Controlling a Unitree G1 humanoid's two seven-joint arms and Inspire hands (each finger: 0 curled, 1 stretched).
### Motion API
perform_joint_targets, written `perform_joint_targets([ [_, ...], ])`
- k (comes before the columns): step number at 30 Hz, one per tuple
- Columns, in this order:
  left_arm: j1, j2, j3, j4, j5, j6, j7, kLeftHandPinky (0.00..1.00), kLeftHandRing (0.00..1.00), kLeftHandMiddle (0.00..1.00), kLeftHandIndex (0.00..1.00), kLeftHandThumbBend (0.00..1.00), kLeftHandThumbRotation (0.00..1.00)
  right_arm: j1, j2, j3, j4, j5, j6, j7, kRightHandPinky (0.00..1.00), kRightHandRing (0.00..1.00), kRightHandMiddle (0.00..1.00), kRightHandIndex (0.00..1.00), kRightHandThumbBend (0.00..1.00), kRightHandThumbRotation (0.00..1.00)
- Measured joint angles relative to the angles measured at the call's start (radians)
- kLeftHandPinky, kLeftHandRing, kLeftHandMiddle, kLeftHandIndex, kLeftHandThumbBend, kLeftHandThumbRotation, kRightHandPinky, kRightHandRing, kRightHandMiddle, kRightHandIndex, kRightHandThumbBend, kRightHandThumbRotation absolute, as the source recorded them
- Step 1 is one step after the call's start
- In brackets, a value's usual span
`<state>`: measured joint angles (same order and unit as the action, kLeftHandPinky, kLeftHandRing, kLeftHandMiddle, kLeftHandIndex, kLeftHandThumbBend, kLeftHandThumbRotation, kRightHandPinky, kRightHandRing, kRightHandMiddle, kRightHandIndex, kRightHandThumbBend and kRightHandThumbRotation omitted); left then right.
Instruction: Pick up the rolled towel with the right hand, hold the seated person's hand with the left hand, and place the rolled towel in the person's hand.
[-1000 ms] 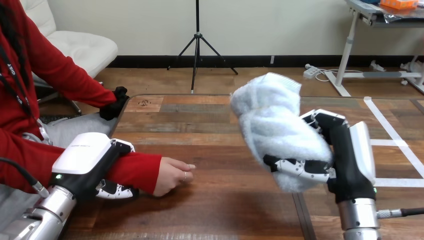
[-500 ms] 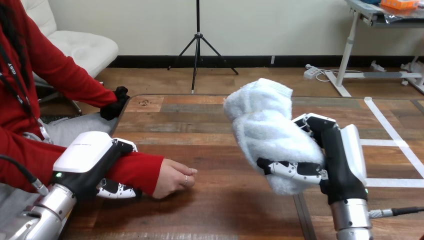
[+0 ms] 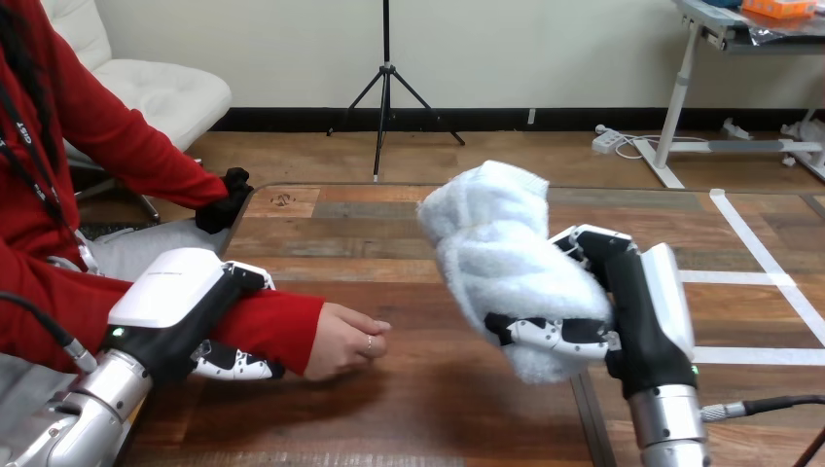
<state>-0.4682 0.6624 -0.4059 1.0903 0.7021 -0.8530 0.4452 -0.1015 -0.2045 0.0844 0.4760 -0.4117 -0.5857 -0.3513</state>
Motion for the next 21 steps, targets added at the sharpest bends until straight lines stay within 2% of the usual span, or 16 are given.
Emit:
perform_joint_targets([
  [21, 0.008, -0.001, 0.004, -0.072, -0.028, -0.024, -0.053, 0.36, 0.39, 0.44, 0.47, 0.76, 0.13, -0.029, 0.016, 0.054, 0.089, -0.028, 0.014, 0.015, 0.06, 0.09, 0.13, 0.12, 0.64, 0.00],
])
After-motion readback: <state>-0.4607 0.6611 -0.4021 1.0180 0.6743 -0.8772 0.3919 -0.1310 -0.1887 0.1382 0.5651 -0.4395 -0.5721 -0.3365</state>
